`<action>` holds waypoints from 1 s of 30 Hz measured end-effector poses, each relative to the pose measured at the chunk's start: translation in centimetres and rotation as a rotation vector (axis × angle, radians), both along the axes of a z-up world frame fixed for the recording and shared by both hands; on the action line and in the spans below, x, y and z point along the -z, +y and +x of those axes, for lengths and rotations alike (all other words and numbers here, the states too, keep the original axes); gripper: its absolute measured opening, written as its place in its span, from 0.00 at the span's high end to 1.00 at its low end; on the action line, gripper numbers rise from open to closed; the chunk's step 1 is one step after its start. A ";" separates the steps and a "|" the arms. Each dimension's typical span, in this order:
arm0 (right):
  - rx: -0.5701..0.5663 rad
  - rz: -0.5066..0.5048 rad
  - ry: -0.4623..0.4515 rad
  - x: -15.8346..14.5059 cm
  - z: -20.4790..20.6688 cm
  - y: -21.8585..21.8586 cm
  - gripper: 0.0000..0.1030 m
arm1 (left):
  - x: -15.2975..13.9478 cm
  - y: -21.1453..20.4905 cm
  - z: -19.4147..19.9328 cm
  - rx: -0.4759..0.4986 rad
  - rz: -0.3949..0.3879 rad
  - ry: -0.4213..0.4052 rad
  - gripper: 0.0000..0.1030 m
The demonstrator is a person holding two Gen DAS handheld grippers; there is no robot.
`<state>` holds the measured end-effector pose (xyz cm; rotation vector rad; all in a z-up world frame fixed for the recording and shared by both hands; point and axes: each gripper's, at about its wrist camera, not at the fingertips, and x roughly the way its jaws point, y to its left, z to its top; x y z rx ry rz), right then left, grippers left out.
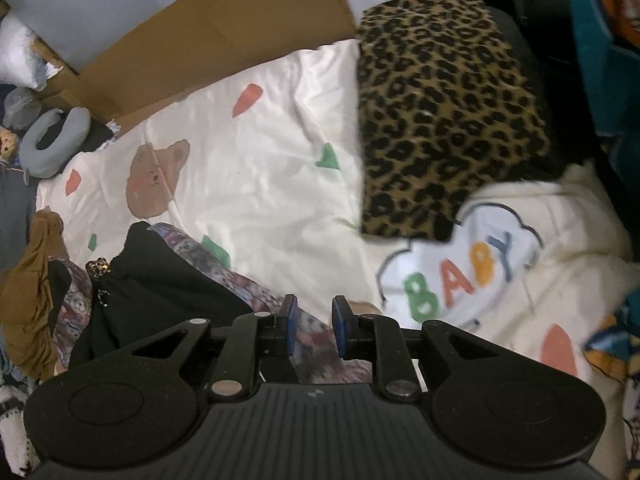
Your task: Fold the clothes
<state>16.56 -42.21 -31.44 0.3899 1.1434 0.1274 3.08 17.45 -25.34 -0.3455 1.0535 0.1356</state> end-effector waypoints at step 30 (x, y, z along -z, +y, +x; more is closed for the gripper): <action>-0.193 0.072 -0.091 6.0 7.6 11.5 0.75 | 2.5 -6.4 21.3 -0.210 -0.022 -0.023 0.63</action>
